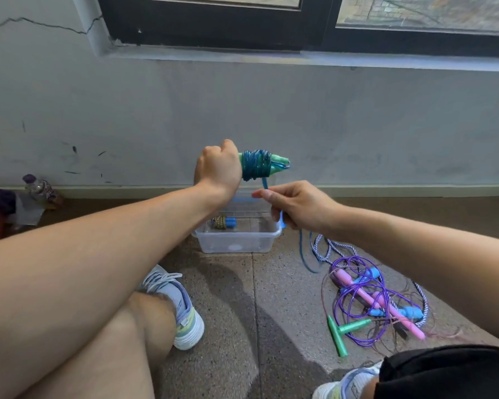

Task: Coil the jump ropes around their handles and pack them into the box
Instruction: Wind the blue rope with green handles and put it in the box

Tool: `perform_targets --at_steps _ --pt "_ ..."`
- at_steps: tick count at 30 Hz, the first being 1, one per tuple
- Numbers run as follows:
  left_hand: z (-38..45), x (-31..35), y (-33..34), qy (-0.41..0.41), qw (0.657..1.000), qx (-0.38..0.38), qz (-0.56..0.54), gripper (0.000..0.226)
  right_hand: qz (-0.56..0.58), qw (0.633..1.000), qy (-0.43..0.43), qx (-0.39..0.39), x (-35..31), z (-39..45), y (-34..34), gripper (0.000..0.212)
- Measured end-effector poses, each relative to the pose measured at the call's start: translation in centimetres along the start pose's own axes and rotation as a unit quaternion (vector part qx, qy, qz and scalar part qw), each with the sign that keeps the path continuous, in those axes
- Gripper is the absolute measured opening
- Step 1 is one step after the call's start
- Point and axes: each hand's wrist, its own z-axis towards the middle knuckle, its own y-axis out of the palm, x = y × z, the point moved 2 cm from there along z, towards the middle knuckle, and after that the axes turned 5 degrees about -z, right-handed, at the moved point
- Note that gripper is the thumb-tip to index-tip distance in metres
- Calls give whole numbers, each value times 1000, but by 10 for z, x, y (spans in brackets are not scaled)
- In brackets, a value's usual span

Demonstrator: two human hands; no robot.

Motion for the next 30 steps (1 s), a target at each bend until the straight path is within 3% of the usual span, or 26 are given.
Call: perform_targets --at_steps 2,5,10,14,19,23,25,27,30 --pt "1 -3 -2 6 999 20 41 45 -50 998 12 -31 -9 -3 12 37" --pt "4 -7 -3 23 994 39 103 48 -136 986 13 -90 -30 -10 17 32" --pt "-1 -5 -7 206 956 37 204 57 -187 979 8 -80 -49 -18 -8 24" --pt "-6 4 -5 285 934 -31 215 60 -169 981 7 -91 -47 -18 -34 32" --pt "-19 9 3 323 900 -193 220 61 -174 964 7 -202 -33 -18 -63 30" --pt "-25 10 9 267 903 -307 136 57 -166 950 16 -263 -17 -19 -76 27" --pt "-30 14 11 200 921 -325 77 52 -134 961 -9 -240 -11 -18 -78 28" --pt "-31 16 12 96 945 -309 -39 42 -45 979 -24 -199 -8 -15 -77 28" --pt "-24 16 11 -49 952 -222 -203 35 82 991 -19 -107 -10 -10 -63 37"
